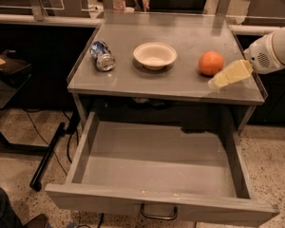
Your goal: Place orange into top drawer
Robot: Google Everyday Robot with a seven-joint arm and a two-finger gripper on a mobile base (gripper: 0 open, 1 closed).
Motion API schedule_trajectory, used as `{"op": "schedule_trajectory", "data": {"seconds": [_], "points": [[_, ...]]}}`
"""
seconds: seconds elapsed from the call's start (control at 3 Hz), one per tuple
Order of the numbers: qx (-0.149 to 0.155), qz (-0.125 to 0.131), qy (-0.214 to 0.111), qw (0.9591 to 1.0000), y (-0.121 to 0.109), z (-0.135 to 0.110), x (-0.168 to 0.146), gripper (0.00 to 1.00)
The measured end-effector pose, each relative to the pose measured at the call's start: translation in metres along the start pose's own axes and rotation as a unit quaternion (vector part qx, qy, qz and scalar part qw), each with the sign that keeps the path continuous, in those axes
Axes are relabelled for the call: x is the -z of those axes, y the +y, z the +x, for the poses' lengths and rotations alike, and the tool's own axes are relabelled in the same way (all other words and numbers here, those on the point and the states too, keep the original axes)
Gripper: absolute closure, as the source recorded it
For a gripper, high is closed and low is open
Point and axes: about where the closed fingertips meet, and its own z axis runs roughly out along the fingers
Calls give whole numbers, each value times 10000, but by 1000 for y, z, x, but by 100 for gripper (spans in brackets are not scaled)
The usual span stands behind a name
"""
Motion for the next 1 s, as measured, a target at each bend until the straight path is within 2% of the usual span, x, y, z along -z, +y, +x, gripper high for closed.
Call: {"op": "schedule_trajectory", "data": {"seconds": [0.33, 1.0], "points": [[-6, 0, -3, 10000, -1, 0, -1, 0], [-534, 355, -354, 9973, -36, 8, -37, 0]]}}
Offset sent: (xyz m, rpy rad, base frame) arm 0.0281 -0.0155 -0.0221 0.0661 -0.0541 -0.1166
